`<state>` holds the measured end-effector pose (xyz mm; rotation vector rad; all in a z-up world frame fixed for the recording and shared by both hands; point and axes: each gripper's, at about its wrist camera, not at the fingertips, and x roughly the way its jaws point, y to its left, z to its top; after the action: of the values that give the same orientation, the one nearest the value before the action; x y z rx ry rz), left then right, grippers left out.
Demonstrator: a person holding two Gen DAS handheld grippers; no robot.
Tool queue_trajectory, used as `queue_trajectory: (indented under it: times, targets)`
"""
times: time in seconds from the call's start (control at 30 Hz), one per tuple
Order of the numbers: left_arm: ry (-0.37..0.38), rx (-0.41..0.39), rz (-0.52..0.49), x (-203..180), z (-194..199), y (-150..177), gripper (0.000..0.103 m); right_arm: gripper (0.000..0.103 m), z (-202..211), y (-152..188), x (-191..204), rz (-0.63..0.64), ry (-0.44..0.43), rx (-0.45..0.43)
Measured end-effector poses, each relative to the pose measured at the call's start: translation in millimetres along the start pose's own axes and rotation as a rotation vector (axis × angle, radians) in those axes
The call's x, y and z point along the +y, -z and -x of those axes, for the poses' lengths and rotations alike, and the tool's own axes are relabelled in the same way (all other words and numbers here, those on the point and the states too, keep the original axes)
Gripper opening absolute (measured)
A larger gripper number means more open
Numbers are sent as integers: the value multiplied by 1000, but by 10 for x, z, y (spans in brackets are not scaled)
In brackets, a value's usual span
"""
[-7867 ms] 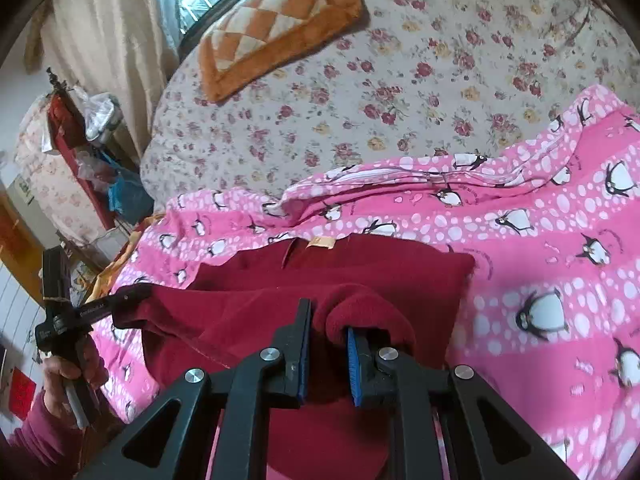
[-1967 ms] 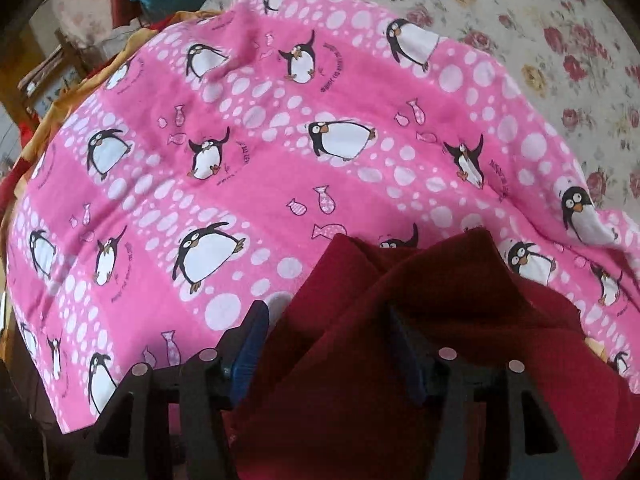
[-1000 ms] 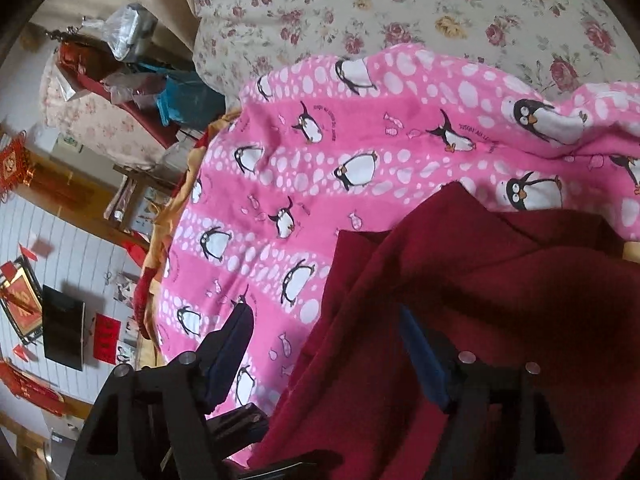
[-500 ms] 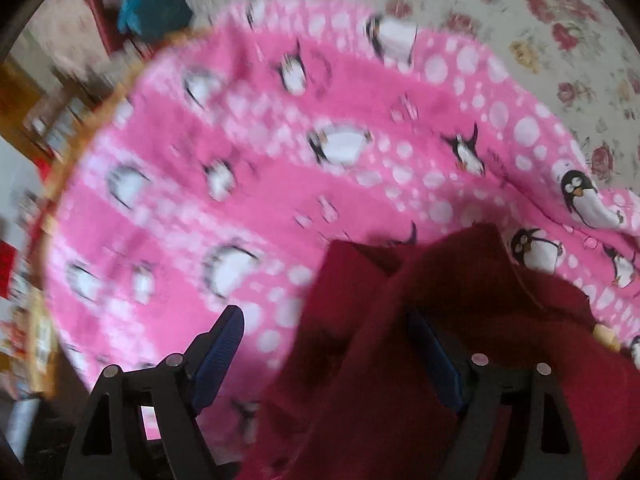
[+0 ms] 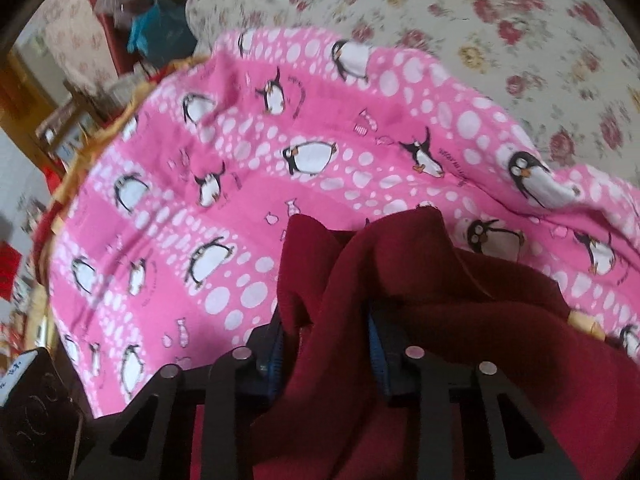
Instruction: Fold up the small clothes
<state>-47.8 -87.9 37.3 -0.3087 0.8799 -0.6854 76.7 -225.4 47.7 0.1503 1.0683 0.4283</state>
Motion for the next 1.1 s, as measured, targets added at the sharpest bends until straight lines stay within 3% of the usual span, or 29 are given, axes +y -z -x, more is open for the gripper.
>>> queue_trajectory:
  times: [0.17,0.6,1.1]
  targets:
    - [-47,6,-55,-213,18,-12,24,29,229,84,-53,-45,-41,-53]
    - [-96,2,-146,-670,11,-60,20,27,921,351,-348,-122,-92,-166]
    - [-53,26,-237,-1257,27,-105,18,24,1522,611,-665,-181,-120,-267]
